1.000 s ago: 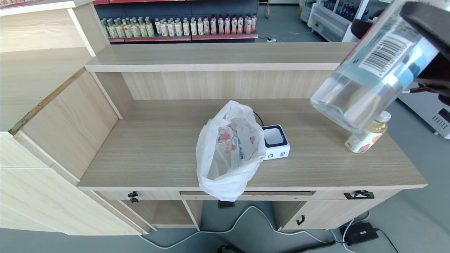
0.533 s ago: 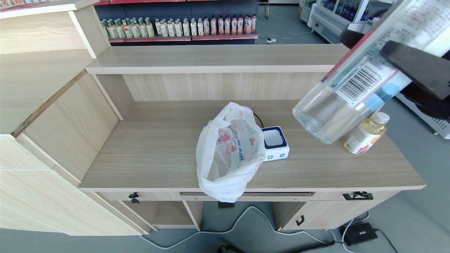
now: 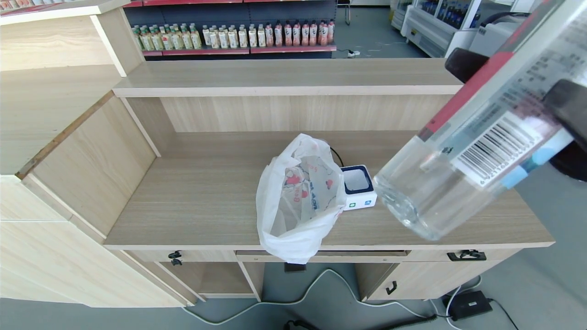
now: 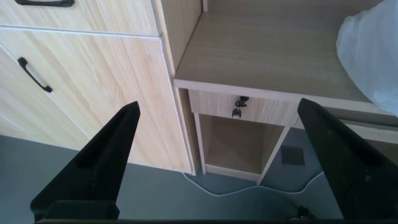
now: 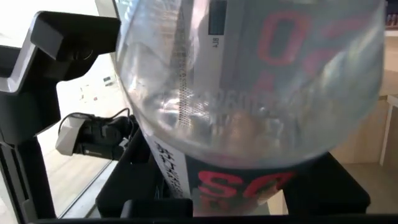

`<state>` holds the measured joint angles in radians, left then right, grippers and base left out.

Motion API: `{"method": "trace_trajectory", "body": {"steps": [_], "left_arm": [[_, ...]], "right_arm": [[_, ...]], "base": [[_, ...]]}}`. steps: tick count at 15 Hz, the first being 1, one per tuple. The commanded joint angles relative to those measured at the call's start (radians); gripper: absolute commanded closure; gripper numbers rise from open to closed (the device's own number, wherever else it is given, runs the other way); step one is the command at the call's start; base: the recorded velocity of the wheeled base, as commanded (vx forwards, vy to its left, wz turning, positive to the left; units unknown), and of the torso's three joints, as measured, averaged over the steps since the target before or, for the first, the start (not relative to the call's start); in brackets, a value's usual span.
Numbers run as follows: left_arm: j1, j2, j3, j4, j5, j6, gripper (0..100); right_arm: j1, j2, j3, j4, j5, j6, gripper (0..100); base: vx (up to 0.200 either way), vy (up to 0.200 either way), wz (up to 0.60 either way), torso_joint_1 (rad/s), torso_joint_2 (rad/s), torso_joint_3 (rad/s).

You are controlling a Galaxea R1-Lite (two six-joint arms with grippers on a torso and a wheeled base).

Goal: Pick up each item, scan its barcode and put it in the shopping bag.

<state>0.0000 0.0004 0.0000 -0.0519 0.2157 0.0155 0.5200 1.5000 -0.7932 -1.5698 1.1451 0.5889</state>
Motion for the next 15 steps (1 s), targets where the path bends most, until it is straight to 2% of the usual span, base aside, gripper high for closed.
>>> {"method": "trace_trajectory", "body": {"steps": [1, 4, 5, 8, 11, 15], "left_arm": [[0.000, 0.000, 0.000, 0.000, 0.001, 0.000, 0], [0.000, 0.000, 0.000, 0.001, 0.001, 0.000, 0], [0.000, 0.000, 0.000, 0.000, 0.001, 0.000, 0], [0.000, 0.000, 0.000, 0.000, 0.001, 0.000, 0], [0.000, 0.000, 0.000, 0.000, 0.001, 0.000, 0], [0.000, 0.000, 0.000, 0.000, 0.001, 0.000, 0]], "right_arm": [[0.035, -0.015, 0.035, -0.001, 0.002, -0.006, 100], [0.038, -0.144, 0.193, -0.001, 0.002, -0.012, 100], [0.037, -0.164, 0.209, -0.001, 0.002, -0.014, 100], [0.015, -0.178, 0.212, 0.005, 0.001, -0.006, 100], [0.014, -0.227, 0.209, 0.126, 0.002, -0.006, 100], [-0.005, -0.242, 0.219, 0.177, 0.002, -0.012, 100]], "base": [[0.000, 0.000, 0.00, 0.000, 0.00, 0.000], [0.000, 0.000, 0.00, 0.000, 0.00, 0.000], [0.000, 0.000, 0.00, 0.000, 0.00, 0.000], [0.000, 0.000, 0.00, 0.000, 0.00, 0.000], [0.000, 0.000, 0.00, 0.000, 0.00, 0.000], [0.000, 0.000, 0.00, 0.000, 0.00, 0.000]]}}
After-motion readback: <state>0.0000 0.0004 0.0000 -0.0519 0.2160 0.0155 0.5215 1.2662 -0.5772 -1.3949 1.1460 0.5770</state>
